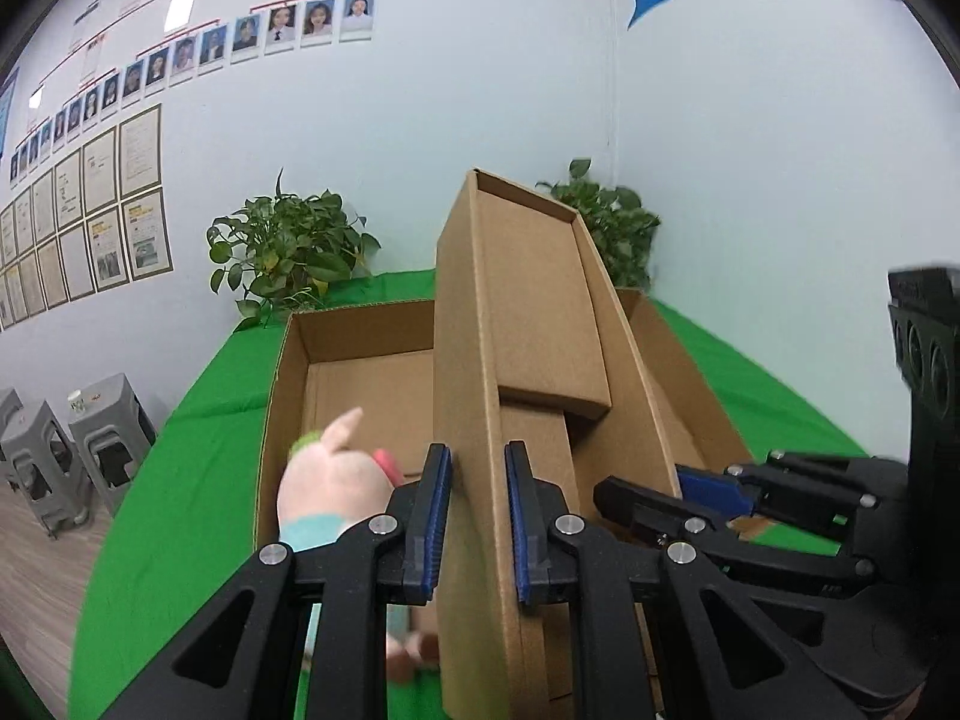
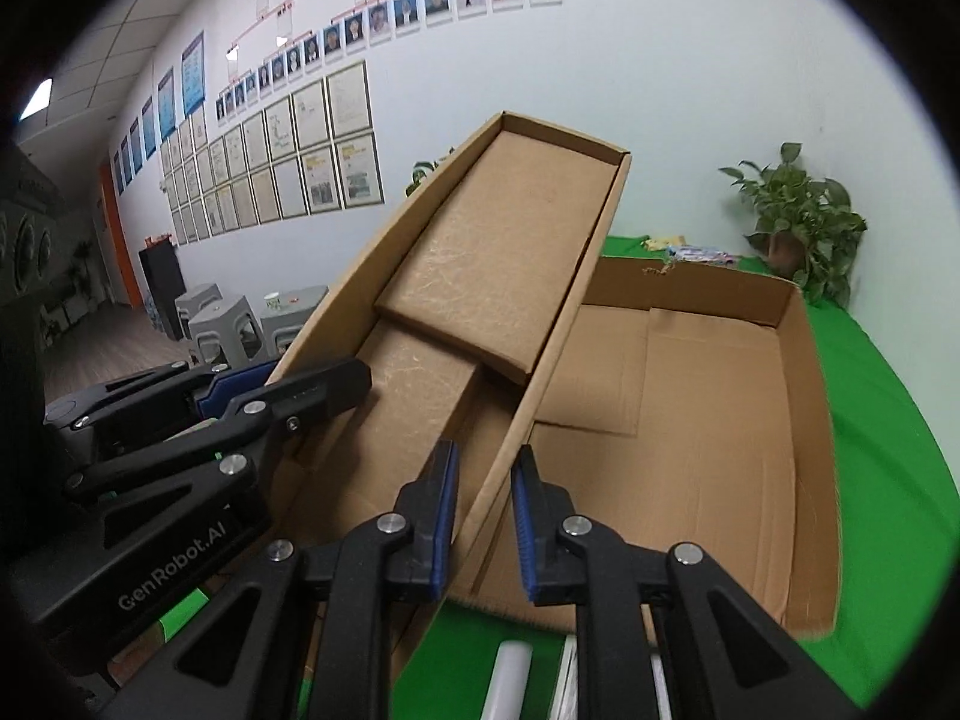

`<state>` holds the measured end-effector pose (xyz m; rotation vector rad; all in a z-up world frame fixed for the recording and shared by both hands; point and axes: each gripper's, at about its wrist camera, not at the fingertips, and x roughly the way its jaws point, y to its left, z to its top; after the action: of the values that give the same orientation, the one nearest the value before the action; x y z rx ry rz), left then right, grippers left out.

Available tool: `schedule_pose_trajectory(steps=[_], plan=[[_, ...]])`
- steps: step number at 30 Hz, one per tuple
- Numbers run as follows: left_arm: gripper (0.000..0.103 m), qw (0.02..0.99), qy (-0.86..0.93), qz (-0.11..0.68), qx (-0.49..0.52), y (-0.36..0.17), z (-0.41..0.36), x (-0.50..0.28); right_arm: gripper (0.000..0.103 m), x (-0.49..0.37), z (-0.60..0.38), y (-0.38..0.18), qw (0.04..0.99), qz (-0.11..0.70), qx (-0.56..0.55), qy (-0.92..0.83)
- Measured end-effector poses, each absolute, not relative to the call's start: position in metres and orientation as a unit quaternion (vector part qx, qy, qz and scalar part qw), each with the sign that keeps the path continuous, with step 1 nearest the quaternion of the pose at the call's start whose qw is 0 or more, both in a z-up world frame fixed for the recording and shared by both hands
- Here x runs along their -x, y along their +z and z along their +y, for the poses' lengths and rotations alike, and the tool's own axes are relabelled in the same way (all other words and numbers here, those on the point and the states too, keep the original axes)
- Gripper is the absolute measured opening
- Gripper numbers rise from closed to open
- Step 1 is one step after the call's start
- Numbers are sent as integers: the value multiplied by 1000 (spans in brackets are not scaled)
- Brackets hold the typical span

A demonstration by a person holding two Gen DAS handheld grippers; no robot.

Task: Organize objects
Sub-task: 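Lower the narrow cardboard box into the tray beside the pig and release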

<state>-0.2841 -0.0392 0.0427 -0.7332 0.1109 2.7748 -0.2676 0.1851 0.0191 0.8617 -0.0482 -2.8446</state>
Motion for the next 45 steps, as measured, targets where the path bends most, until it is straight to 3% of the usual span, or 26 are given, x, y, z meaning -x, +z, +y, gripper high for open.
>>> schedule_pose_trajectory(steps=[8, 17, 23, 30, 45], plan=[[12, 105, 938, 52, 328, -6, -39, 375, 15, 334, 181, -18, 92, -11, -367, -925], [12, 81, 908, 74, 405, -72, -34, 419, 13, 361, 179, -61, 90, -23, -439, -894], [21, 104, 902, 43, 417, -83, -42, 398, 8, 362, 177, -75, 73, -17, -457, -886], [33, 97, 919, 20, 382, -57, -68, 351, 8, 357, 163, -83, 31, 6, -464, -885], [34, 56, 940, -11, 336, -46, -92, 257, 7, 346, 146, -77, -4, 44, -463, -885]])
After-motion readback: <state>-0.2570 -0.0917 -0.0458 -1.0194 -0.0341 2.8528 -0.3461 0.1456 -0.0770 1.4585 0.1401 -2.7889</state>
